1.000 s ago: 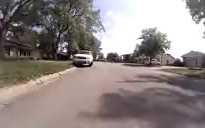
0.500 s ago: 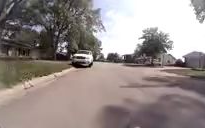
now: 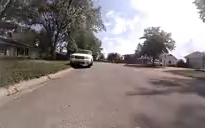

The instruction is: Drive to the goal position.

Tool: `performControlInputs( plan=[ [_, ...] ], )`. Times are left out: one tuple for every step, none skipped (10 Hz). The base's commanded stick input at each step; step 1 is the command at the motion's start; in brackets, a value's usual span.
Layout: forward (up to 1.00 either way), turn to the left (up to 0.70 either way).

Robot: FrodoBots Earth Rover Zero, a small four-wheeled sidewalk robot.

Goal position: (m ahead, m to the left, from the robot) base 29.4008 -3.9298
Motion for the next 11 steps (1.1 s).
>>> performControlInputs(
  plan=[
    [1.0,0.01],
    [1.0,0.14],
    [1.0,0.31],
    [1.0,0.23],
    [1.0,0.0],
    [1.0,0.0],
    [1.0,0.0],
    [1.0,0.0],
    [1.0,0.0],
    [1.0,0.0],
    [1.0,0.0]
  ],
)
